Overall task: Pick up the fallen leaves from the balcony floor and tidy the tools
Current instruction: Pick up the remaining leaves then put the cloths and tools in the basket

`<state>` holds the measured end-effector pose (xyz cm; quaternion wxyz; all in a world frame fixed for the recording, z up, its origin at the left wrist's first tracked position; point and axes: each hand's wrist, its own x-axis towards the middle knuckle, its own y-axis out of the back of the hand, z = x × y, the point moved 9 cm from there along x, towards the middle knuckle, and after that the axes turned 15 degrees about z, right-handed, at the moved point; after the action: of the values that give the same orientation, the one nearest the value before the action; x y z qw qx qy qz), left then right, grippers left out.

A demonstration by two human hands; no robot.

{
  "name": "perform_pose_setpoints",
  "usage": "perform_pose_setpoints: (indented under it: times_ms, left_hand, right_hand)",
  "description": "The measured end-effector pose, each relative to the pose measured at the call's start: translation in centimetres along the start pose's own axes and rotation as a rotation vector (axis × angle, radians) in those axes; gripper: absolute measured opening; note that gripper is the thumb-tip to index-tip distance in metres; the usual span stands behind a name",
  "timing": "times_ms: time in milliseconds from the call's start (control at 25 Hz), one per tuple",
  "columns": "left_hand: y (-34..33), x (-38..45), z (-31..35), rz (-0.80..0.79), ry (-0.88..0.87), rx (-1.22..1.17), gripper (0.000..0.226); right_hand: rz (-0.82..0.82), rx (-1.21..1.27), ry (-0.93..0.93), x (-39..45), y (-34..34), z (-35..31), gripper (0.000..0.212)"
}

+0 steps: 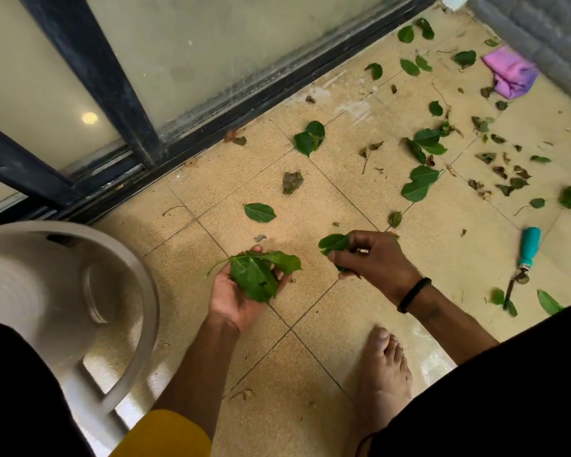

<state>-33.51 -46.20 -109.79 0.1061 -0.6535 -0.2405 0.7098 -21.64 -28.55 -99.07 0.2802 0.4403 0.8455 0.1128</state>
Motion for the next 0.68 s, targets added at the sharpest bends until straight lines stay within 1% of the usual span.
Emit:
perform_pose_setpoints:
  times_ms: [80, 120, 200, 240, 320, 360, 480, 560, 640, 680]
  left_hand:
    - [-2.1, -0.1, -1.9, -0.023, 0.012, 0.070, 0.036]
    - [-3.3, -0.1, -3.1, -0.035, 0.018, 0.094, 0.037]
    - [-5.1, 0.2, -5.2, -0.038, 0.014, 0.137, 0.038]
    - [-5.9, 0.6, -6.3, -0.038, 0.019, 0.143, 0.039]
    - [-7.0, 1.4, -8.1, -0.034, 0.048, 0.122, 0.040]
    - [-7.4, 1.8, -9.0, -0.035, 0.064, 0.116, 0.041]
    - [-7.9, 2.9, -11.1, -0.022, 0.066, 0.158, 0.040]
    - [-8.1, 3.1, -11.9, -0.013, 0.050, 0.180, 0.037]
    - [-8.2, 2.9, -12.2, -0.022, 0.040, 0.192, 0.036]
    - [-8.6, 2.7, -12.6, -0.046, 0.060, 0.189, 0.037]
  right_hand:
    - [-0.061, -0.080, 0.090, -1.8, -0.9, -1.6, 0.016]
    - [-0.076, -0.154, 0.163, -2.3, -1.6, -2.4, 0.015]
    - [-0.030, -0.352, 0.315, -2.5, -2.7, -3.5, 0.014]
    - [0.018, -0.440, 0.351, -2.4, -2.8, -3.5, 0.014]
    - [0.093, -0.533, 0.348, -2.3, -2.7, -2.7, 0.015]
    - [0.116, -0.556, 0.323, -2.4, -2.4, -2.0, 0.022]
    - [0.139, -0.527, 0.225, -2.7, -1.2, -0.3, 0.053]
    - [0.142, -0.490, 0.191, -3.3, 0.0, -0.3, 0.065]
    - [0.126, -0.508, 0.200, -4.1, 1.5, -1.2, 0.067]
    - [0.126, -0.514, 0.209, -4.4, 2.5, -1.6, 0.063]
